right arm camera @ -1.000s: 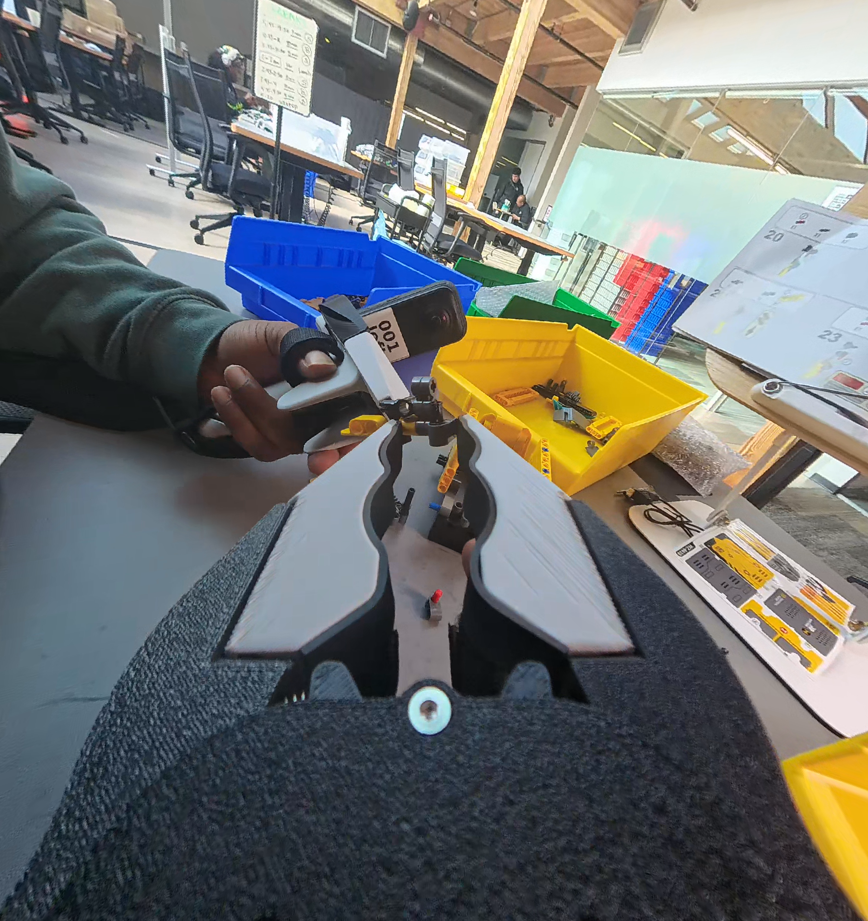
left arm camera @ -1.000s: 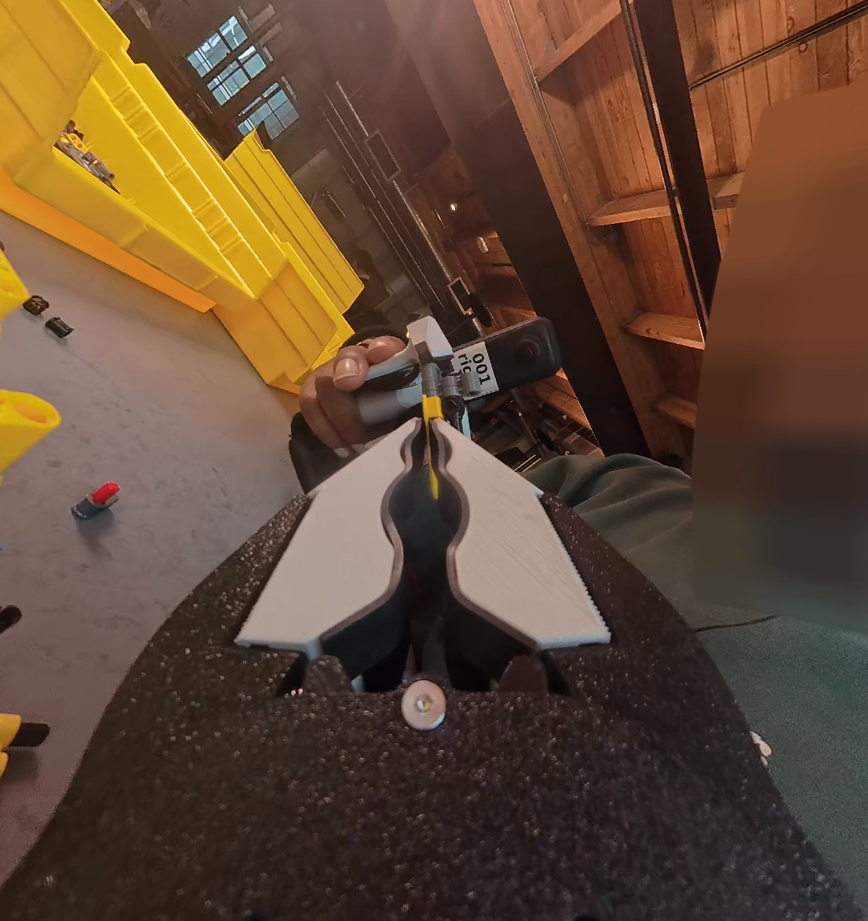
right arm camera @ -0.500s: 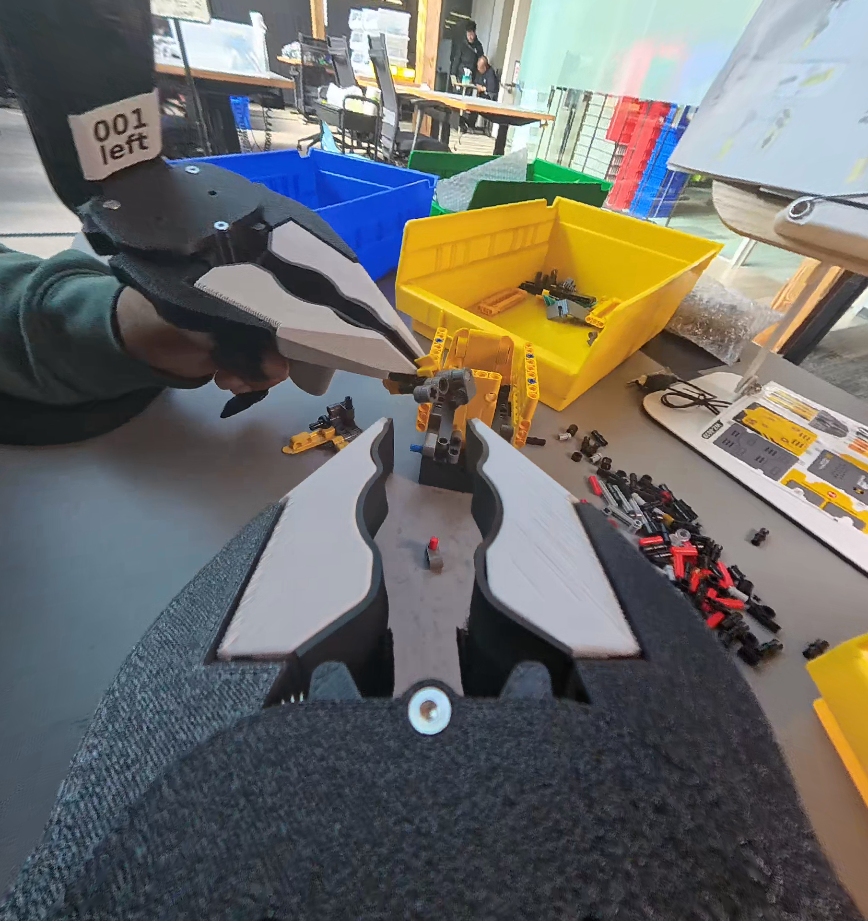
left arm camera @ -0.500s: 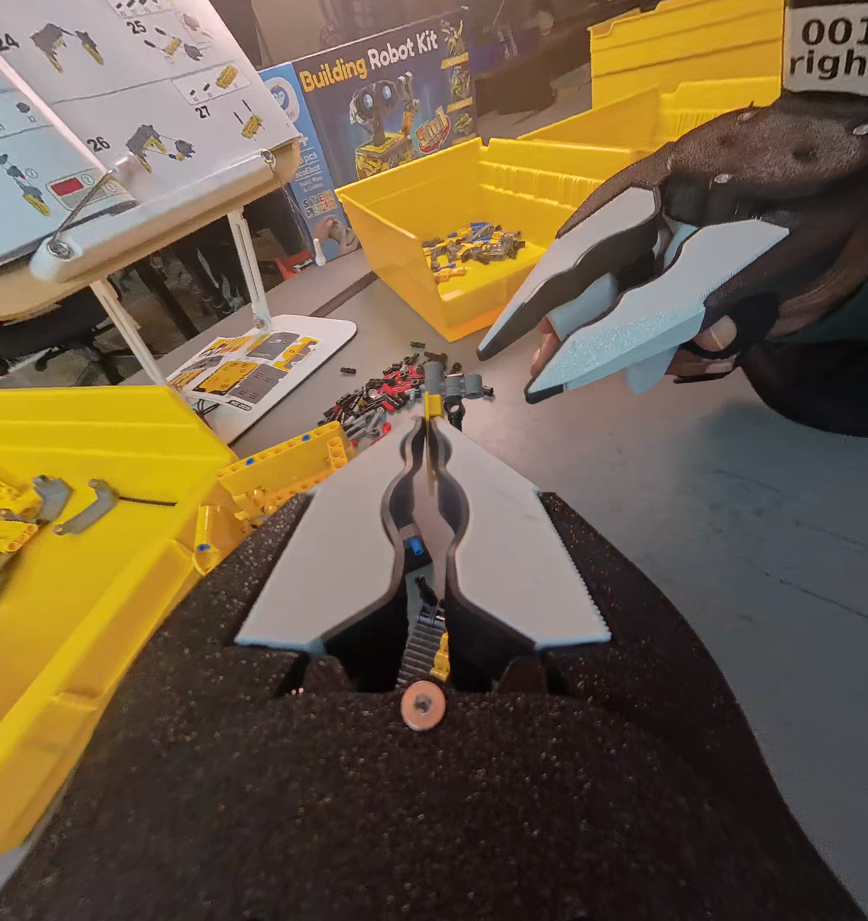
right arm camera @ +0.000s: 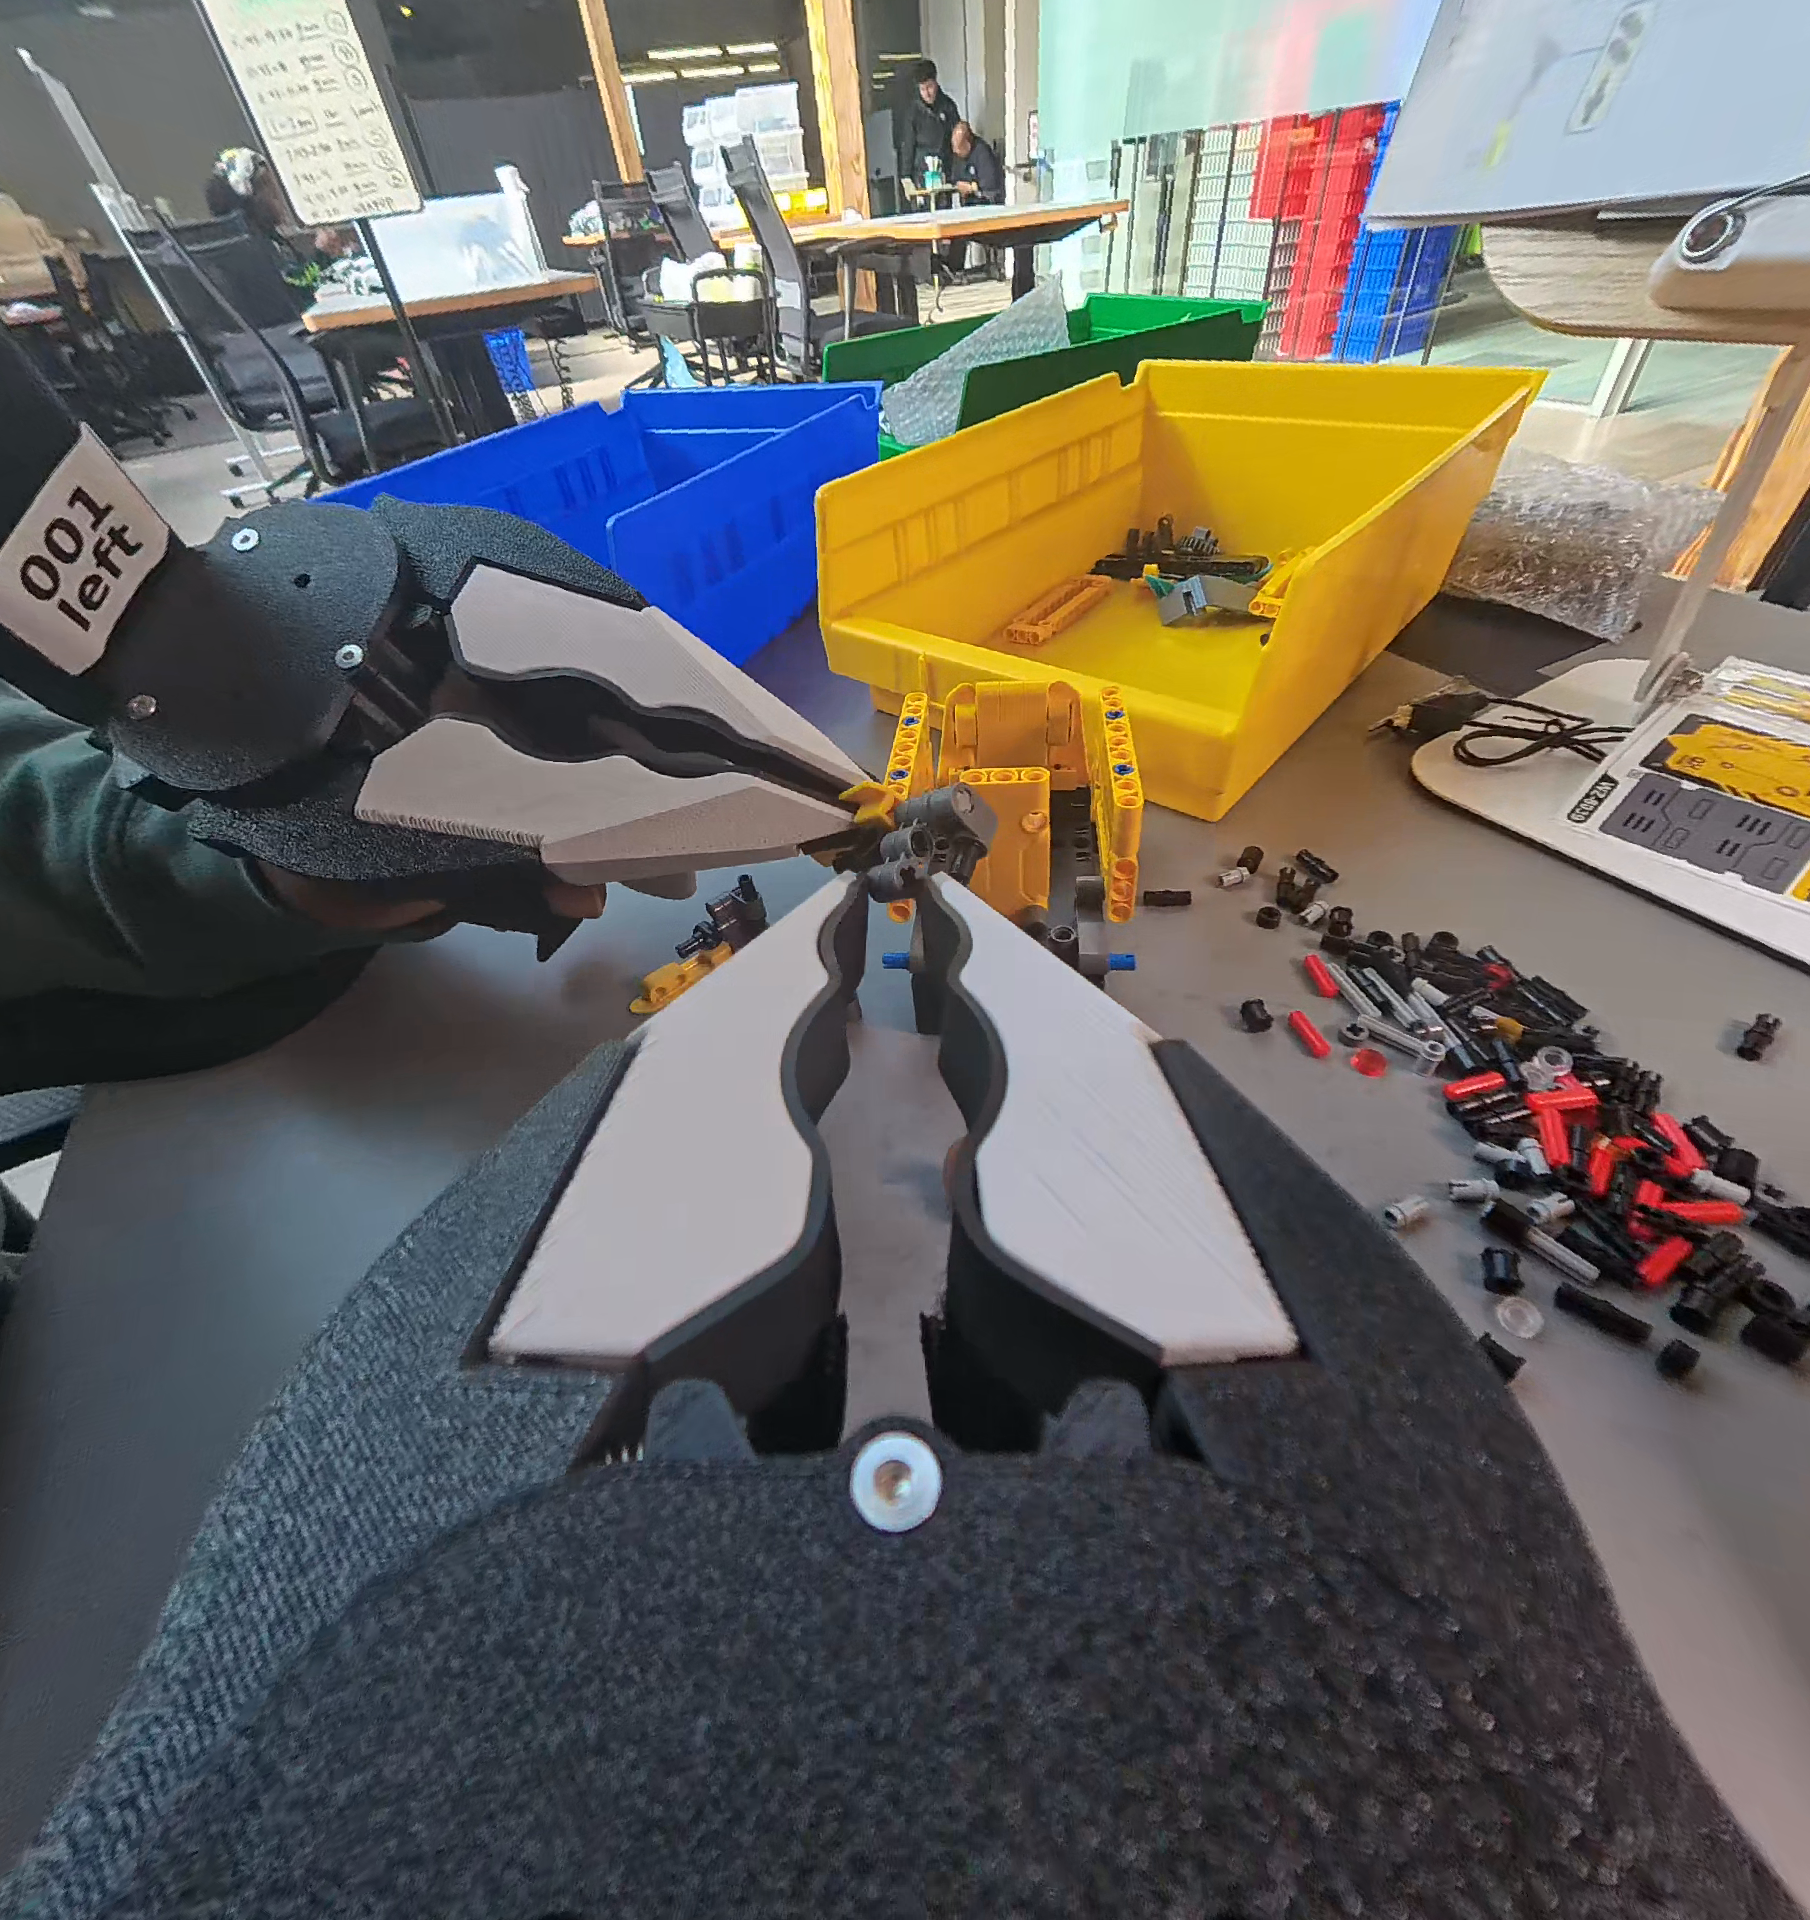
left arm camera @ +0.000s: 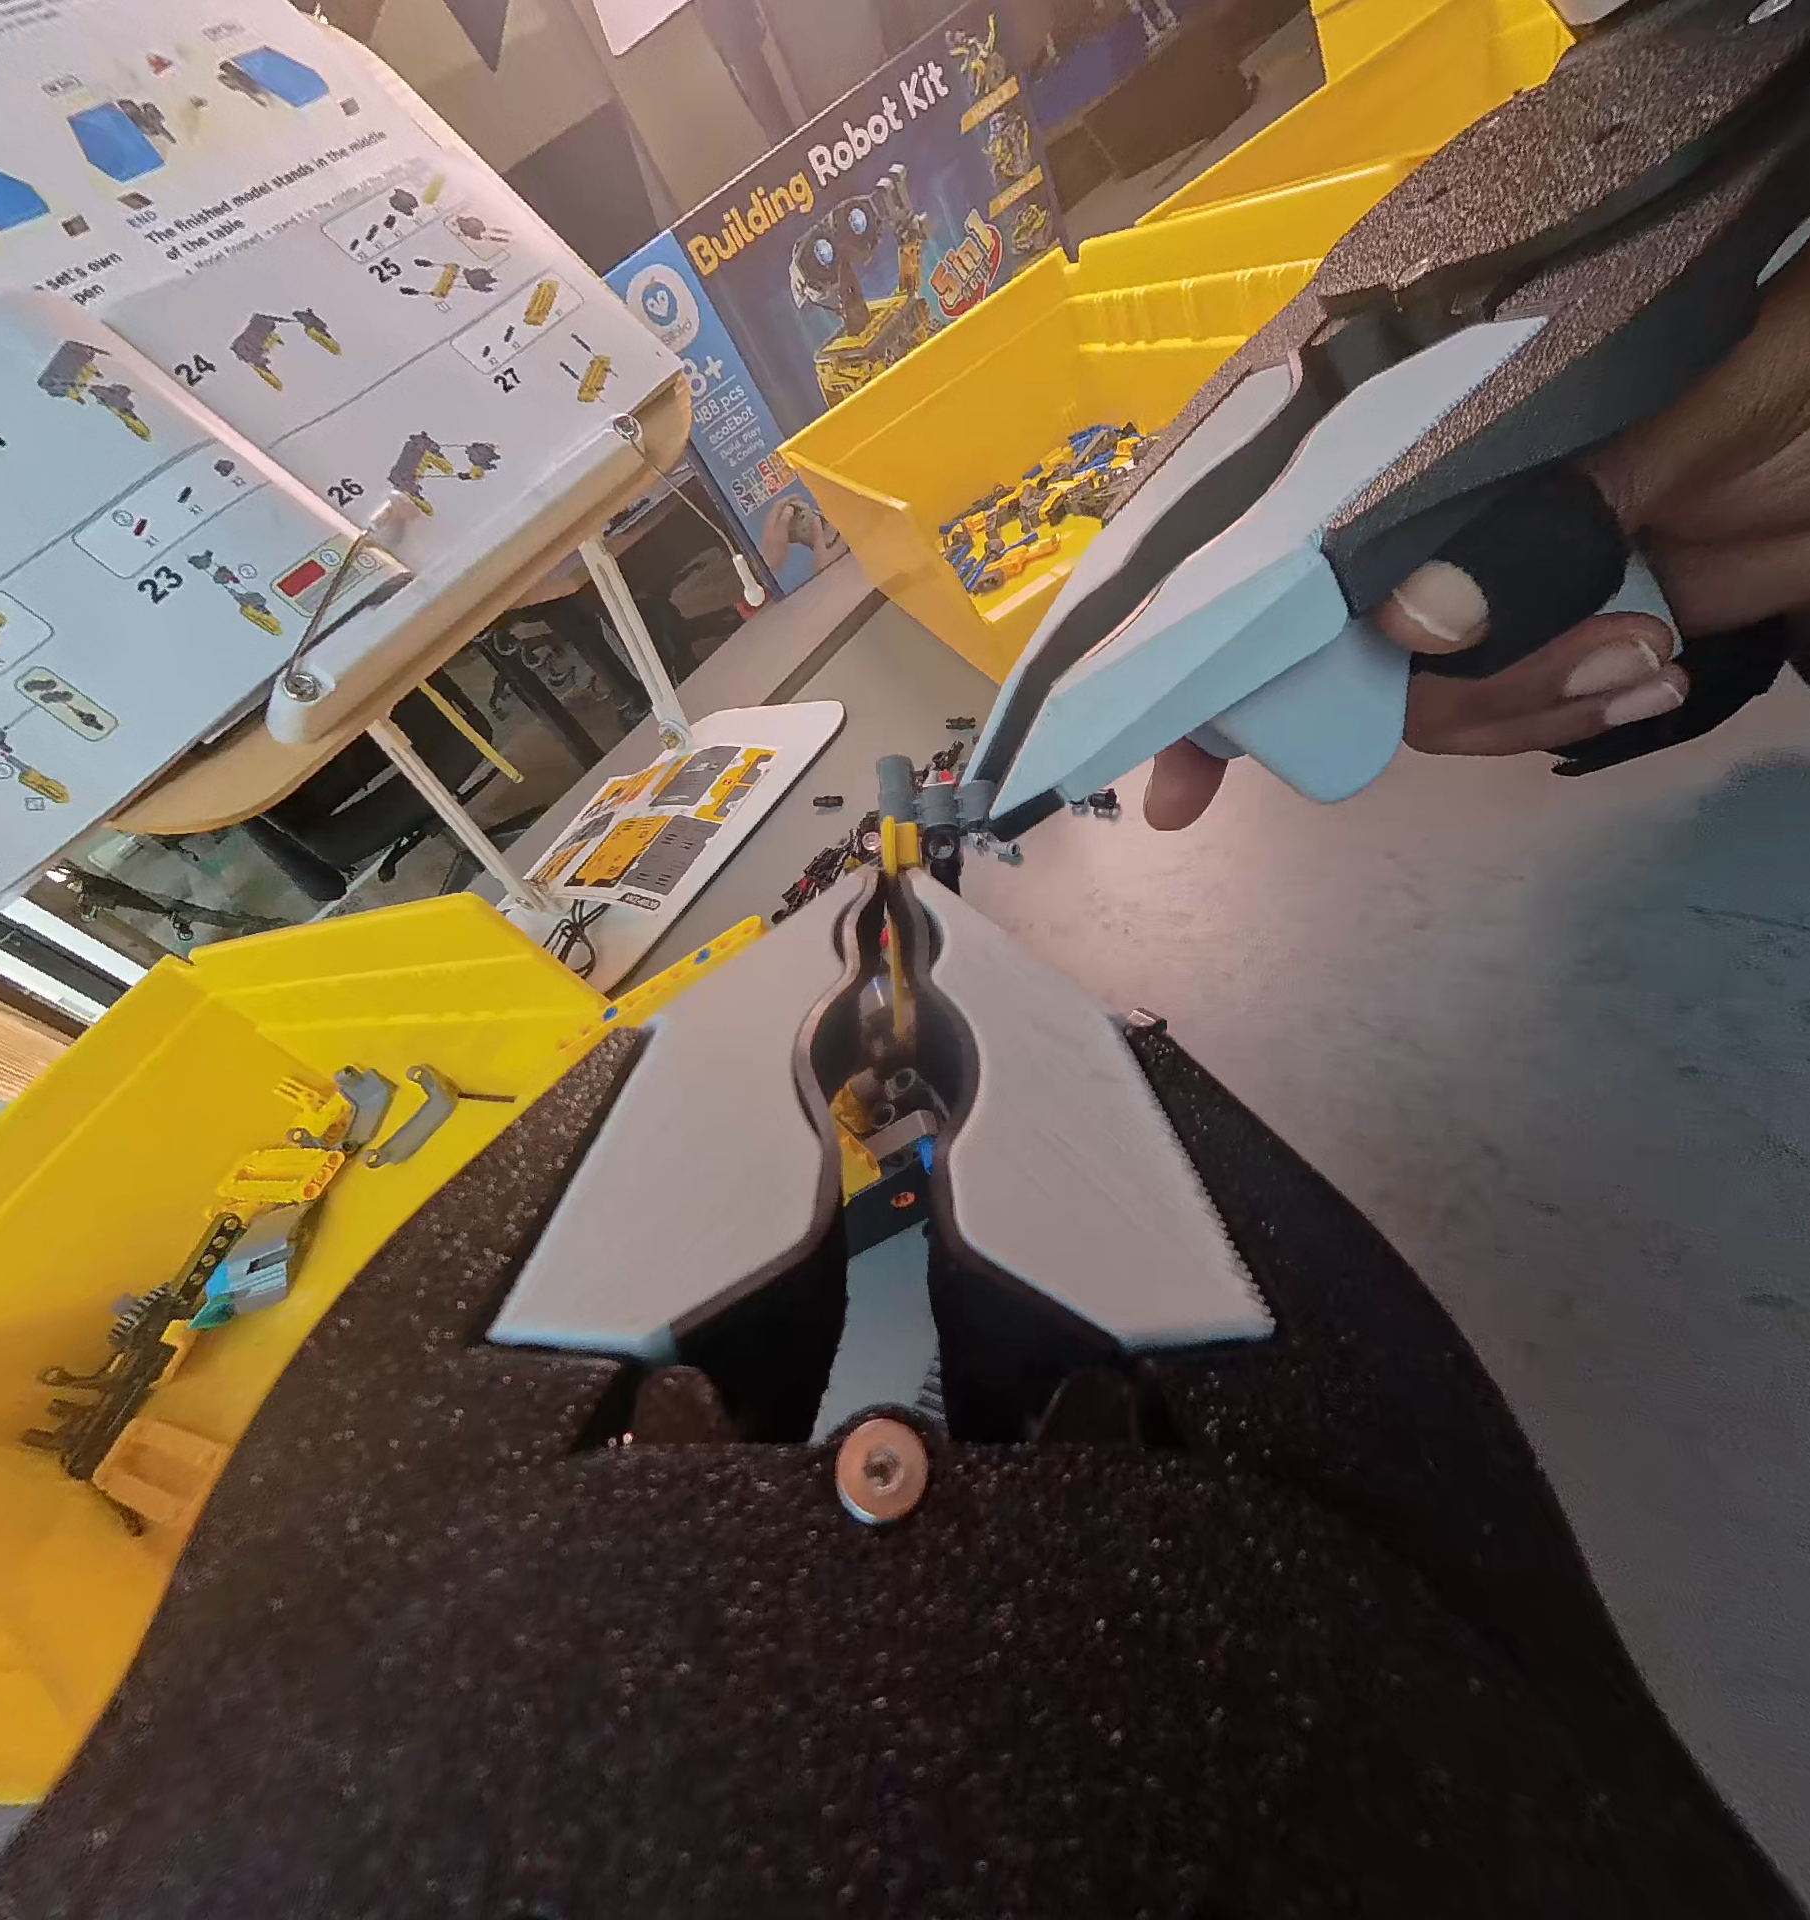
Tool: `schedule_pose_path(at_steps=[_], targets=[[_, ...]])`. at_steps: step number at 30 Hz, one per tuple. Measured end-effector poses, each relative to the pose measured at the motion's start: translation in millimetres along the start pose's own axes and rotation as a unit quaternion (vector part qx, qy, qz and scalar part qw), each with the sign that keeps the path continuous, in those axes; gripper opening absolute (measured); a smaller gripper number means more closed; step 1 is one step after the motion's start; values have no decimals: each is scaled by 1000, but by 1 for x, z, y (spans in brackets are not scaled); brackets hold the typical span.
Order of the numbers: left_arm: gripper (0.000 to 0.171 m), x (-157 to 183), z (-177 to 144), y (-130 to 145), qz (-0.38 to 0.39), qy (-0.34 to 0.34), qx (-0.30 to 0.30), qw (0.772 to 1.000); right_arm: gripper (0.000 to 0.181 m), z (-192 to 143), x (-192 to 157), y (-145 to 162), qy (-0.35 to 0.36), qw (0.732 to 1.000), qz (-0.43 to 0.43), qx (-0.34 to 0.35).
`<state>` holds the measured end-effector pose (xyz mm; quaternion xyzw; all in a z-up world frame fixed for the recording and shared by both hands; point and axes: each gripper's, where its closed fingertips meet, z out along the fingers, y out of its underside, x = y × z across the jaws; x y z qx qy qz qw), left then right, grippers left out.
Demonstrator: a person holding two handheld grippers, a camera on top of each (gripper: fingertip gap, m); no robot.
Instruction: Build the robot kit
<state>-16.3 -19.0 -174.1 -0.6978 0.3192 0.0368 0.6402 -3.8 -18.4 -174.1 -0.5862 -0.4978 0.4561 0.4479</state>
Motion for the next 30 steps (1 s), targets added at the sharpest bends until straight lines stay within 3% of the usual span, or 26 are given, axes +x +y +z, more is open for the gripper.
schedule_pose_path(at_steps=[12, 23, 30], targets=[[4, 7, -2, 0, -99, 65, 5, 993, 8, -2, 3, 0, -33, 999, -7, 11], [6, 16, -6, -5, -124, 94, 10, 988, 7, -7, 1, -1, 32, 982, -184, 5], [7, 23, -8, -11, -162, 141, 33, 976, 7, -15, -2, 0, 6, 984, -181, -5]])
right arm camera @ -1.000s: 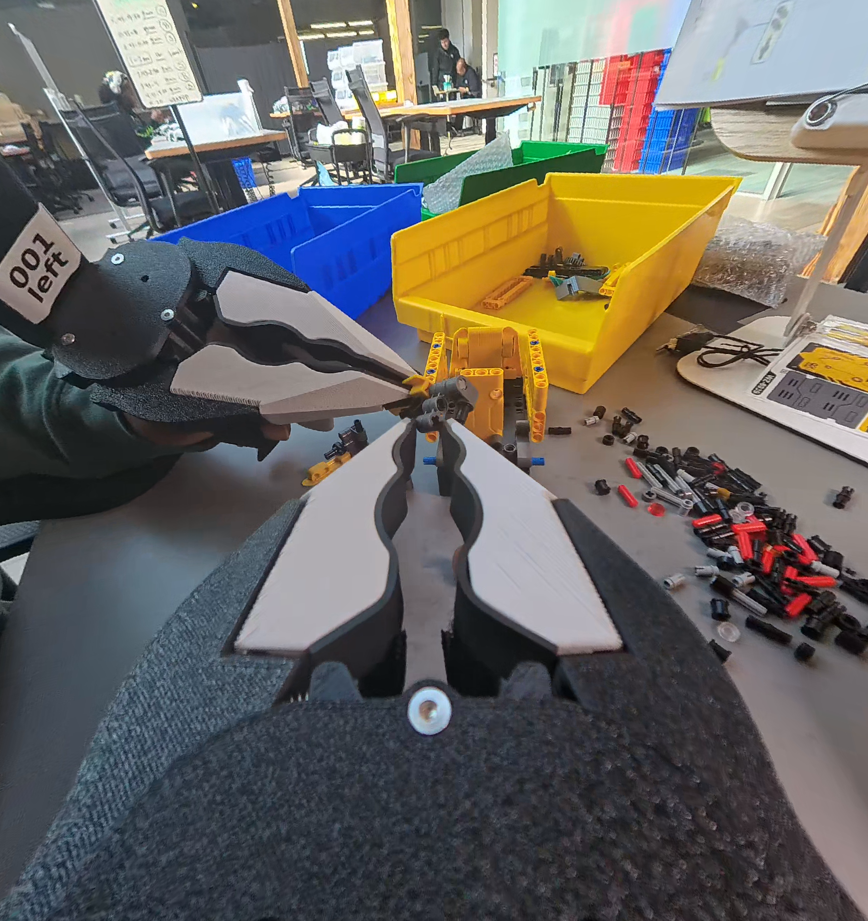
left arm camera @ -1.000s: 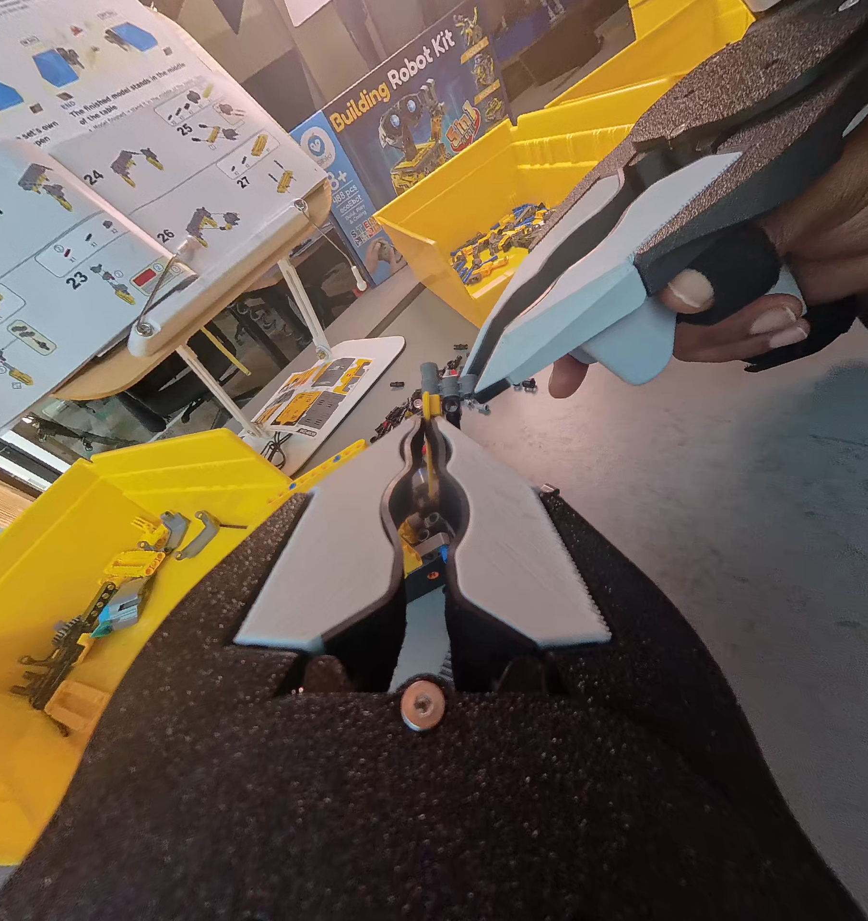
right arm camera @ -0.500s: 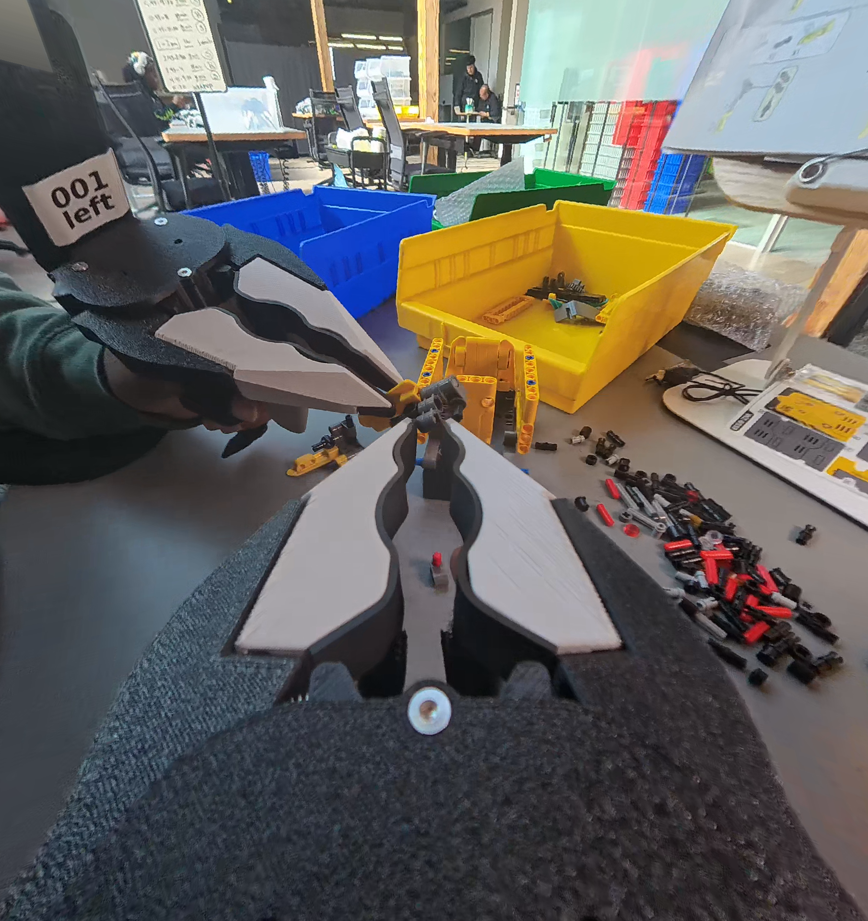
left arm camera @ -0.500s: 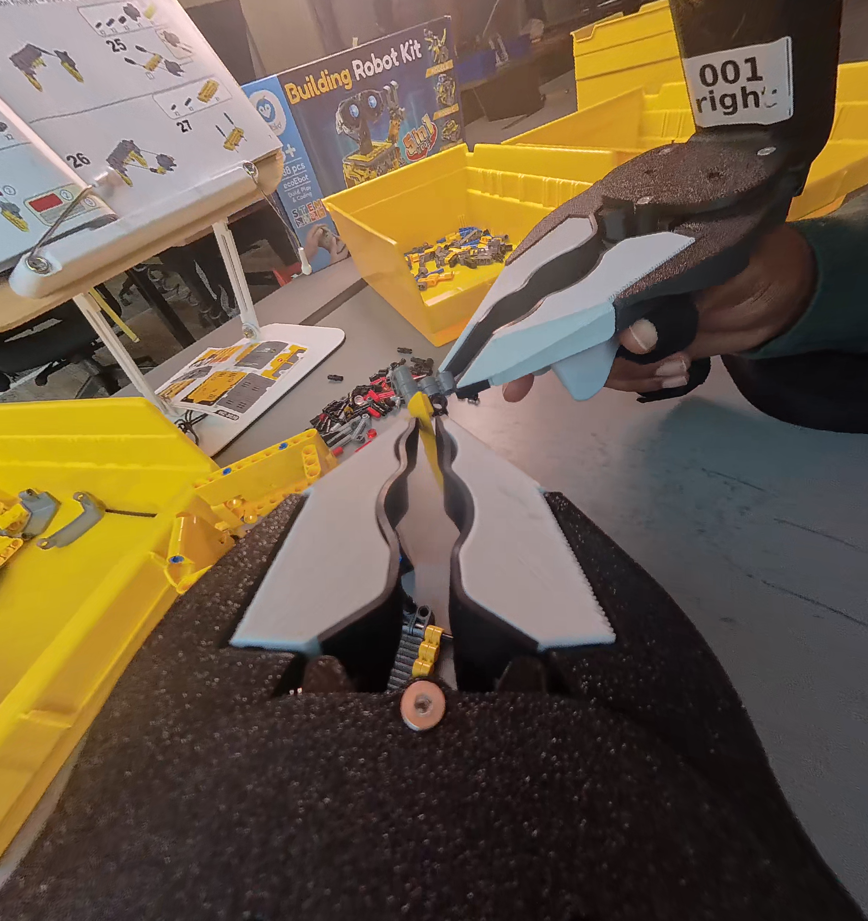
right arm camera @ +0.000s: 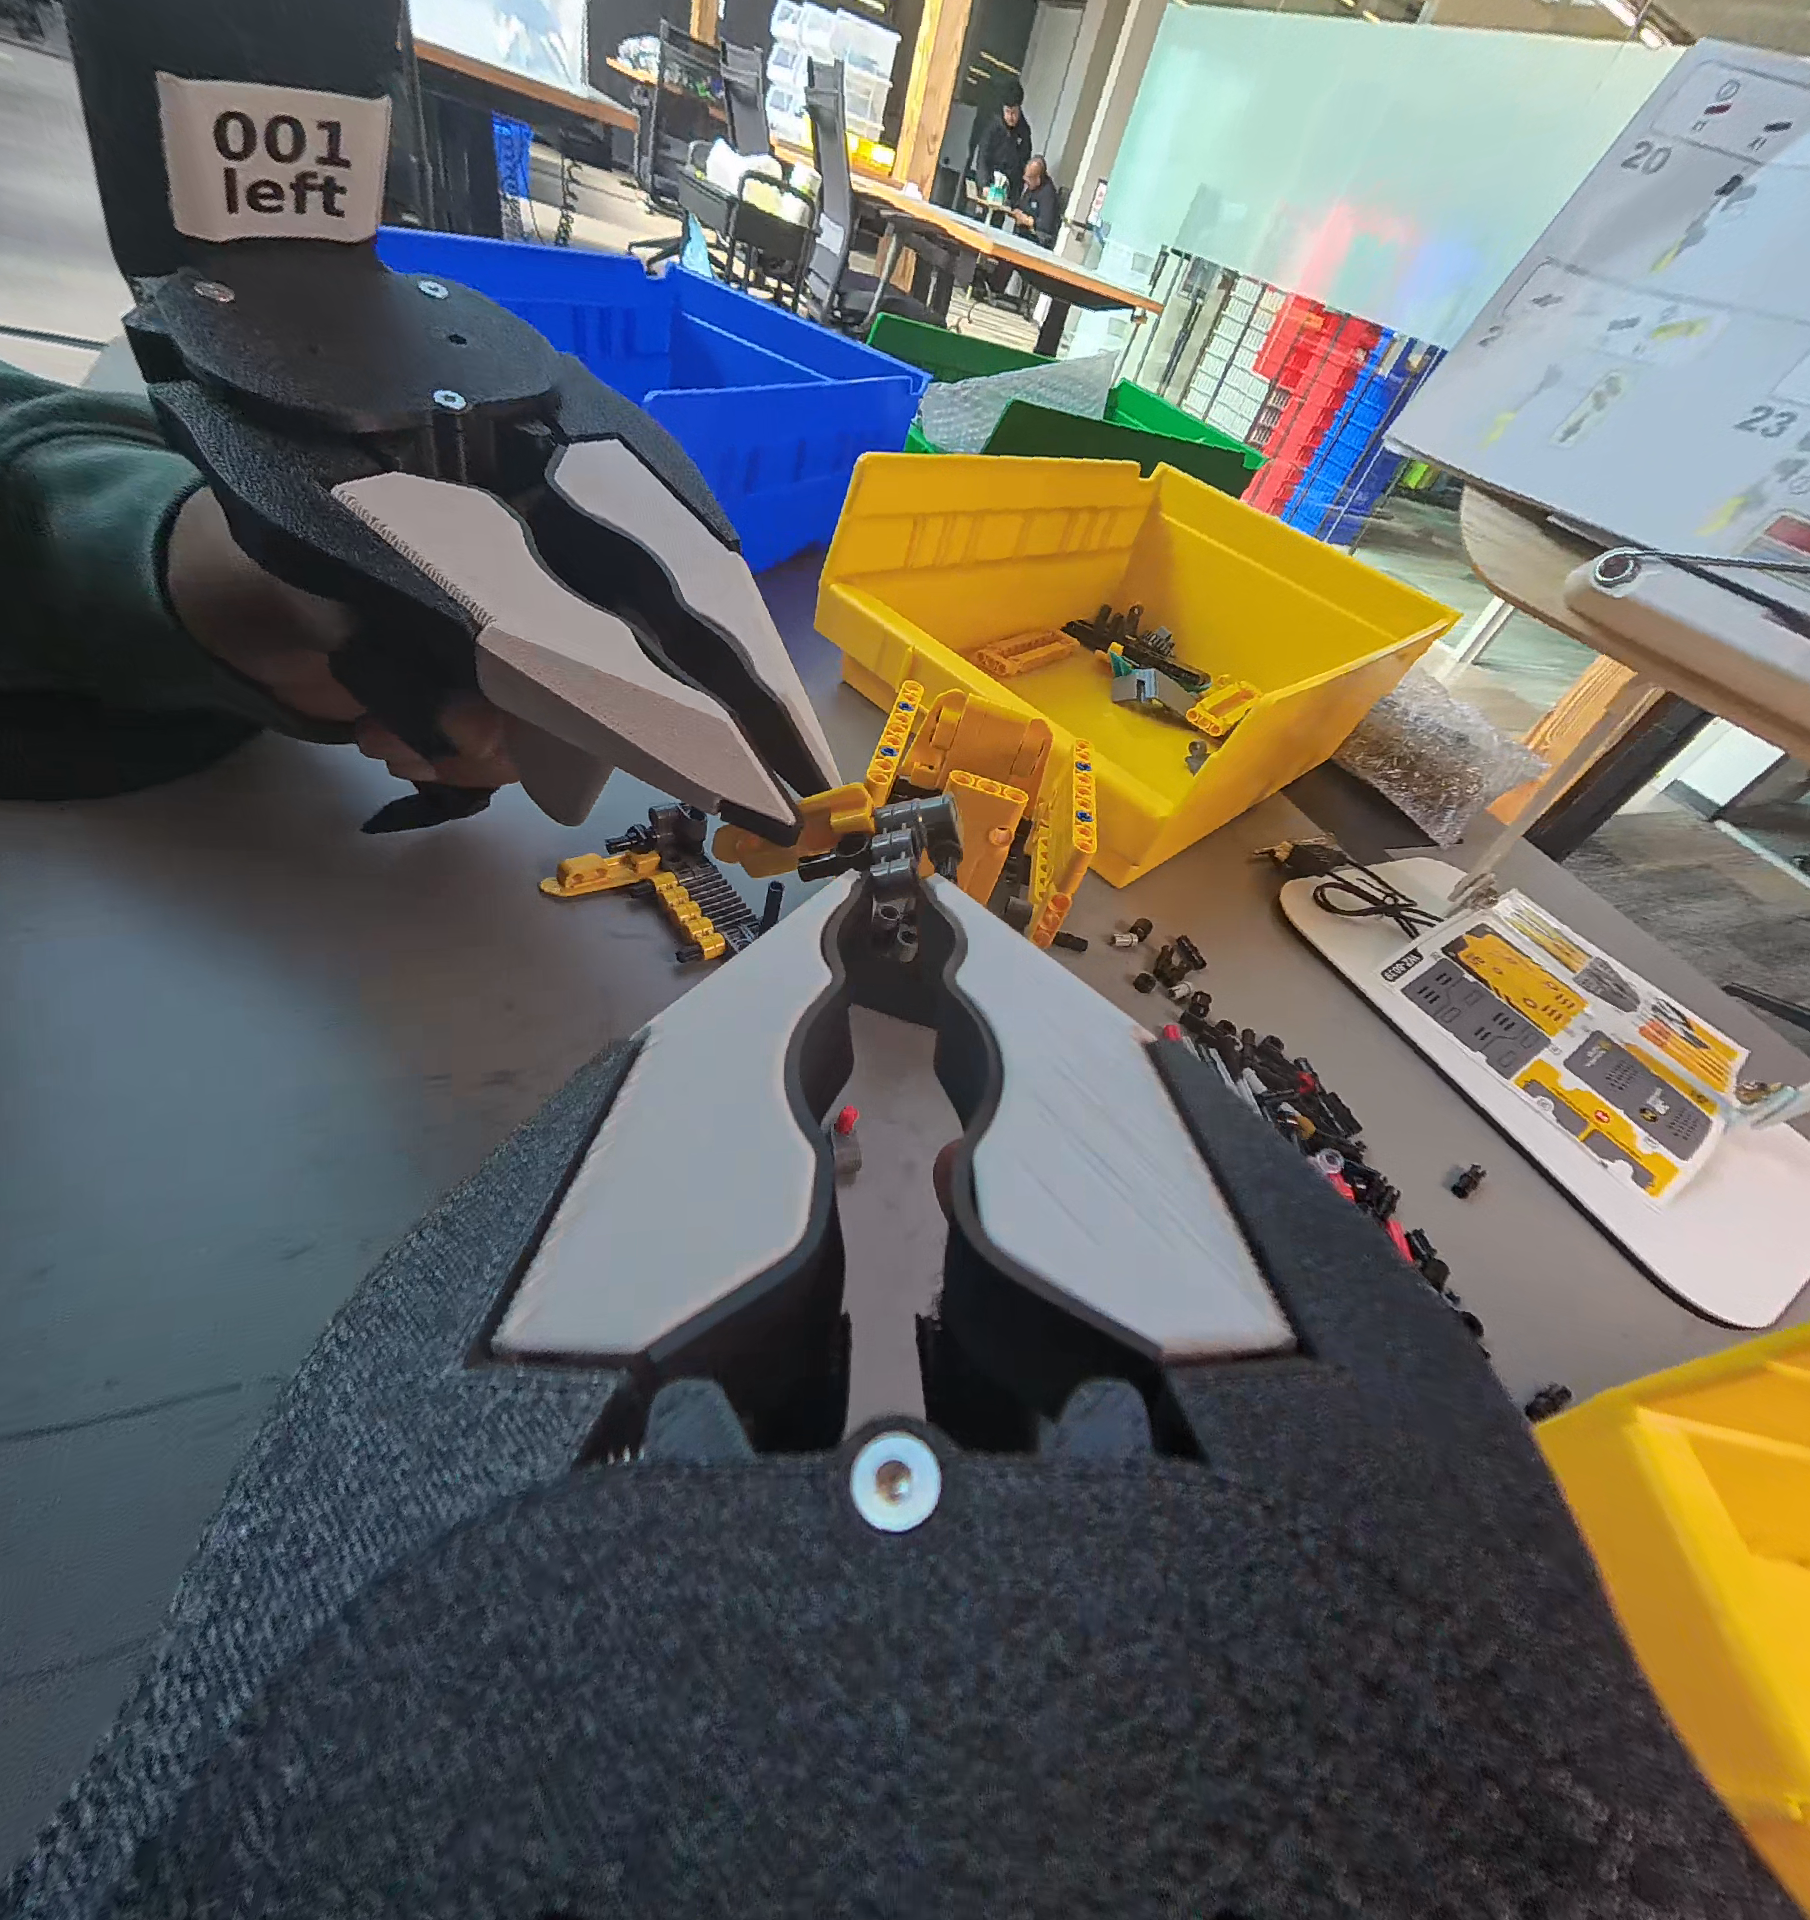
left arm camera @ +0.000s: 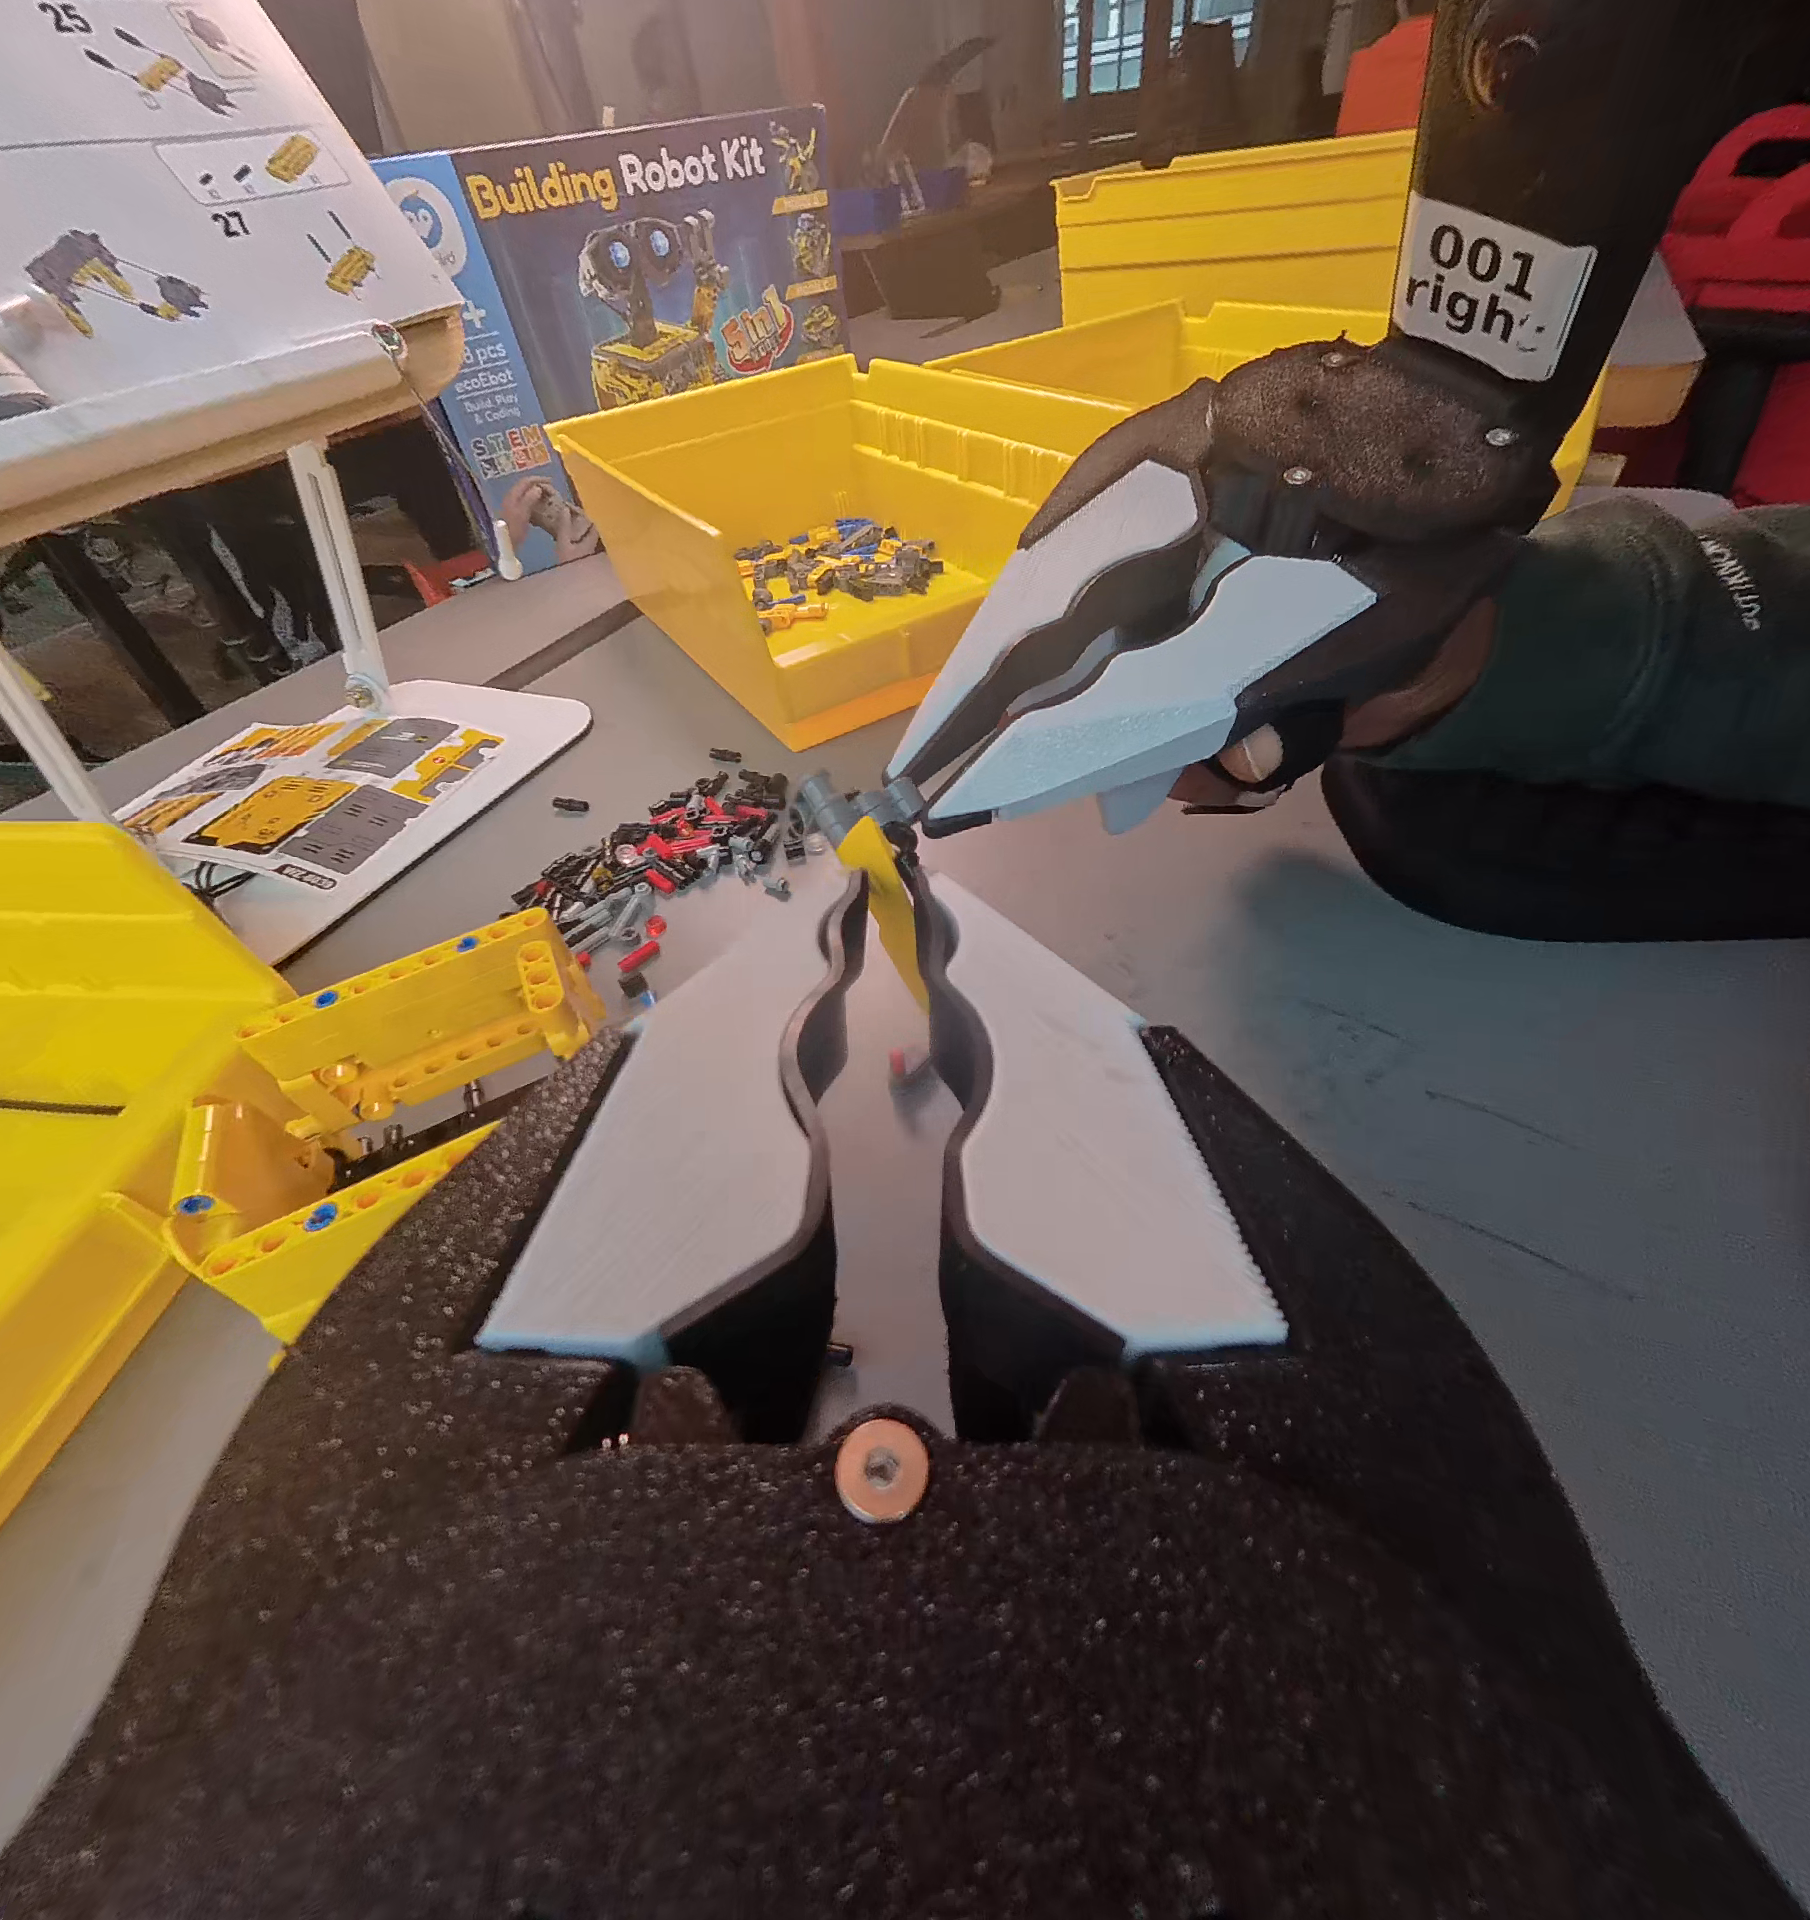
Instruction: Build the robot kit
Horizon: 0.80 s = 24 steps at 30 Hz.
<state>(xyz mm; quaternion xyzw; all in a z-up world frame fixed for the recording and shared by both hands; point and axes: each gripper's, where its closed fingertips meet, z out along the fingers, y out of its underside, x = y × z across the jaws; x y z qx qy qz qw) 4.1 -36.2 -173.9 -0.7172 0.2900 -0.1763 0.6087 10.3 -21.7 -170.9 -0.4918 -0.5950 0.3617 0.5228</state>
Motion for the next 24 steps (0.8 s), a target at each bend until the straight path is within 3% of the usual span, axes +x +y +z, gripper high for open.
schedule_pose_path(at_steps=[6, 10, 15, 24], targets=[[14, 2, -6, -13, -52, 44, 41, 997, 7, -5, -4, -1, -16, 1000, -4, 2], [27, 7, -3, -4, -105, 93, 17, 990, 7, -9, -8, -2, -39, 999, 0, 12], [18, 23, -2, -1, -131, 147, 7, 980, 7, -14, -15, -4, -70, 997, 0, 19], [17, 30, -3, 2, -176, 198, -3, 964, 7, -17, -19, -2, -90, 996, 0, 17]])
